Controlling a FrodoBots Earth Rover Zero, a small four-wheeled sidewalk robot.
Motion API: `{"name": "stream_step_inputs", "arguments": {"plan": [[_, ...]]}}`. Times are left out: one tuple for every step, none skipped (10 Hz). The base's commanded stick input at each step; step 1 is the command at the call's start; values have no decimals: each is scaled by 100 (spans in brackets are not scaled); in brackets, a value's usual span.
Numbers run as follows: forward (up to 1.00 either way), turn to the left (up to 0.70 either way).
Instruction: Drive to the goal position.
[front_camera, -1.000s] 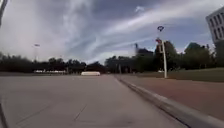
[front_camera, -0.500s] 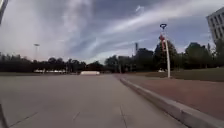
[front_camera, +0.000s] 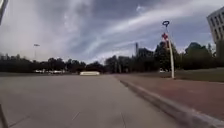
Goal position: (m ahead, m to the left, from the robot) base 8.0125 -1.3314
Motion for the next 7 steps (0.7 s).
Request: {"name": "stream_step_inputs", "arguments": {"plan": [[100,0],[100,0],[100,0],[100,0],[100,0],[100,0],[100,0]]}}
